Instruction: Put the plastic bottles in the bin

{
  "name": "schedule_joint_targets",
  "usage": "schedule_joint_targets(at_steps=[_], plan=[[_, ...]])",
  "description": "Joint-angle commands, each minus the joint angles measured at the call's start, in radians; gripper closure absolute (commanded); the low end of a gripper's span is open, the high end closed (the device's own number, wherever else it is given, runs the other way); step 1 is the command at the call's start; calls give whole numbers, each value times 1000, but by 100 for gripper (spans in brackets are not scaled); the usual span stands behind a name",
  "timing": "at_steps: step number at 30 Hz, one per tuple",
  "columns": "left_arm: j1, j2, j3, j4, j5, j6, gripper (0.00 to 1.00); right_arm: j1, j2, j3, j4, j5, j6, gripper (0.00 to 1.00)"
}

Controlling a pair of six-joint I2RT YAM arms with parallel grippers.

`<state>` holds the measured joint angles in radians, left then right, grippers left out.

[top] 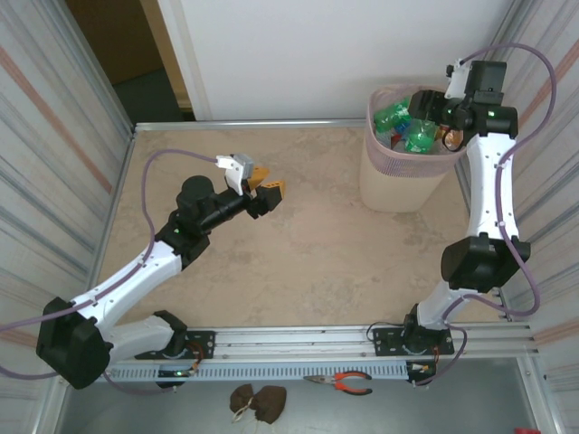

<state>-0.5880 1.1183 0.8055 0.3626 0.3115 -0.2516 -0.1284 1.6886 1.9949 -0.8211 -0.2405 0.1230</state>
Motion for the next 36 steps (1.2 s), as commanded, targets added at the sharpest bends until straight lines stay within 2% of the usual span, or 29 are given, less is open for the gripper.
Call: schedule_joint_targets(at_steps=[1,3,6,9,15,27,31,36], plan=[[10,-23,21,-11,-20,2,34,17,-42,25,-29,62,-38,26],[11,-30,18,-17,-22,5,34,28,-47,24,-32,66,-46,29],[11,-43,9,-26,-29,9,34,38,-53,5,-24,63,-47,40],[11,-59,1,-35,-37,17,34,44,-45,-27,-19,56,-47,47],[11,-85,-12,-52,-49,21,34,58,-62,-181,17,47,-41,62],[12,-77,-18,-41,-43,8,34,86,-159,-499,134,74,-37,68],[12,-81,-17,-46,-43,6,34,85,-170,-510,135,88,-38,68],[12,-93,-16,-65,-54,19,34,63,-217,-440,135,51,-16,63]])
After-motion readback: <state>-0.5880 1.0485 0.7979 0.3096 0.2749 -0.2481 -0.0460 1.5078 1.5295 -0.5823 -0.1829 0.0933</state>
